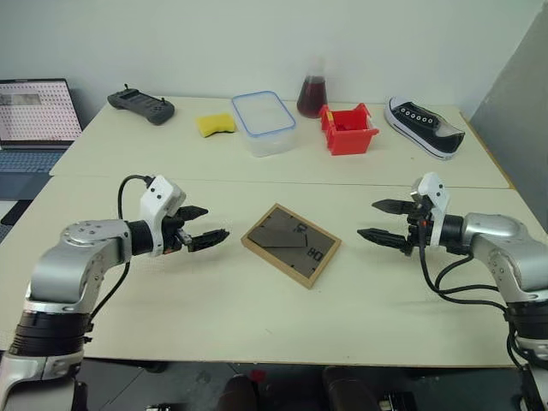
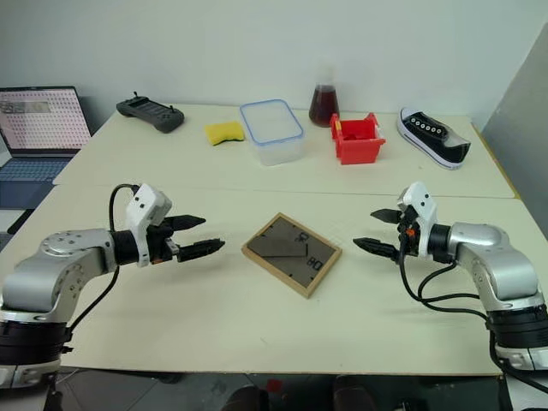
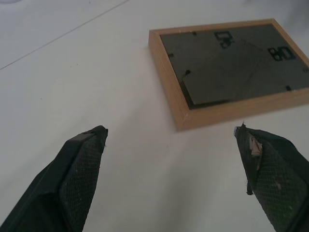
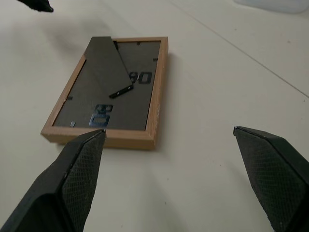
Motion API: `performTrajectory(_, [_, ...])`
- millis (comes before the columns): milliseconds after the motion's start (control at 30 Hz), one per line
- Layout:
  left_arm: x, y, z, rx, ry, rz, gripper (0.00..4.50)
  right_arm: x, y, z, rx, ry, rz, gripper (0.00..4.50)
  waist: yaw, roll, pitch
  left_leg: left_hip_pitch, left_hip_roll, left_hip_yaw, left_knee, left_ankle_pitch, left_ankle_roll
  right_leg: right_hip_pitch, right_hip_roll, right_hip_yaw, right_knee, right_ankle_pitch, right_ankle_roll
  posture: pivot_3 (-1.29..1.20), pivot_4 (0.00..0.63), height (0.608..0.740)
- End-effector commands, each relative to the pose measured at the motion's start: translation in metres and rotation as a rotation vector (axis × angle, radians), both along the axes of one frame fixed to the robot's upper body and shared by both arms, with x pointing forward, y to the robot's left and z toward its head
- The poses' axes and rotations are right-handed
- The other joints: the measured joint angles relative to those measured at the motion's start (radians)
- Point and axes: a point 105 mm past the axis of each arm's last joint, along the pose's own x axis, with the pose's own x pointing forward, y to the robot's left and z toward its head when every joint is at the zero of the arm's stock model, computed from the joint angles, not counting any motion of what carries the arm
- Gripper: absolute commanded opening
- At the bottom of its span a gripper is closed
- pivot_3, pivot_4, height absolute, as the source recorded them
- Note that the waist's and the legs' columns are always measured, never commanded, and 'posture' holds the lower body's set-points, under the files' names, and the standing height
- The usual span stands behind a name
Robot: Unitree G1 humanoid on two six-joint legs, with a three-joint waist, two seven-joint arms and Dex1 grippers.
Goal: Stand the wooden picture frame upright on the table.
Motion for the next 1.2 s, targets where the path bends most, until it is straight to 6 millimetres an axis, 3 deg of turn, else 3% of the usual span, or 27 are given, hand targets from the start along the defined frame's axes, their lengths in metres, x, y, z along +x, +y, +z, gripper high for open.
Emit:
performTrajectory(33, [0.002, 0.004, 0.010, 0.058, -0.073, -0.022, 4.50, 0.005, -0.001, 0.007, -0.041, -0.053, 0.047, 4.49, 0.001, 0.000, 0.000, 0.000, 0.000, 0.000, 0.000, 0.000, 0.000, 0.000, 0.000, 0.000, 0.000, 0.000, 0.000, 0.00, 0.150, 0.740])
performTrajectory(267, [0.004, -0.006, 0.001, -0.007, -0.098, 0.043, 4.50, 0.032, 0.009, -0.002, -0.037, -0.144, -0.029, 4.49, 0.002, 0.000, 0.000, 0.000, 0.000, 0.000, 0.000, 0.000, 0.000, 0.000, 0.000, 0.000, 0.000, 0.000, 0.000, 0.00, 0.150, 0.740])
performTrajectory(367, [-0.007, -0.015, -0.008, -0.053, -0.078, 0.041, 4.05, 0.043, 0.019, -0.005, -0.051, -0.181, -0.042, 4.03, -0.002, 0.000, 0.000, 0.000, 0.000, 0.001, 0.000, 0.000, 0.000, 0.000, 0.000, 0.001, 0.001, 0.000, 0.000, 0.00, 0.150, 0.740])
performTrajectory(567, [-0.005, -0.024, -0.026, -0.065, -0.099, 0.151, 2.65, 0.067, 0.031, -0.020, -0.098, -0.228, -0.099, 2.43, 0.000, 0.000, 0.000, 0.000, 0.000, 0.000, 0.001, 0.000, 0.000, 0.000, -0.001, 0.001, 0.001, 0.000, 0.000, 0.00, 0.150, 0.740])
performTrajectory(800, [-0.003, -0.051, -0.052, -0.099, -0.092, 0.182, 1.15, 0.073, 0.052, -0.037, -0.113, -0.220, -0.083, 0.77, 0.003, 0.000, 0.000, 0.001, 0.000, 0.001, 0.001, 0.000, 0.000, 0.000, -0.001, 0.002, 0.001, 0.000, 0.000, 0.00, 0.150, 0.740])
performTrajectory(900, [-0.003, -0.067, -0.063, -0.105, -0.069, 0.167, 0.46, 0.061, 0.063, -0.048, -0.120, -0.197, -0.022, 0.04, 0.004, 0.000, 0.000, 0.001, 0.000, 0.001, 0.001, 0.000, 0.000, 0.000, -0.001, 0.002, 0.002, 0.000, 0.000, 0.00, 0.150, 0.740])
performTrajectory(1000, [0.003, -0.076, -0.069, -0.100, -0.062, 0.173, 0.06, 0.040, 0.077, -0.054, -0.098, -0.153, 0.067, 0.00, 0.009, 0.000, 0.000, 0.001, 0.000, 0.001, 0.001, 0.000, 0.000, 0.000, -0.001, 0.002, 0.002, 0.000, 0.000, 0.00, 0.150, 0.740])
performTrajectory(1067, [0.010, -0.088, -0.070, -0.087, -0.066, 0.148, 0.06, 0.015, 0.085, -0.057, -0.100, -0.115, 0.151, 0.00, 0.017, 0.000, 0.000, 0.001, 0.000, 0.001, 0.001, 0.000, 0.000, 0.001, -0.002, 0.001, 0.001, 0.000, 0.000, 0.00, 0.150, 0.740])
performTrajectory(1200, [0.019, -0.106, -0.069, -0.078, -0.079, 0.088, 0.06, -0.012, 0.087, -0.058, -0.106, -0.072, 0.195, 0.00, 0.027, 0.001, -0.001, 0.001, -0.001, 0.000, 0.002, 0.000, 0.000, 0.001, -0.001, 0.001, 0.002, 0.000, 0.000, 0.00, 0.150, 0.740])
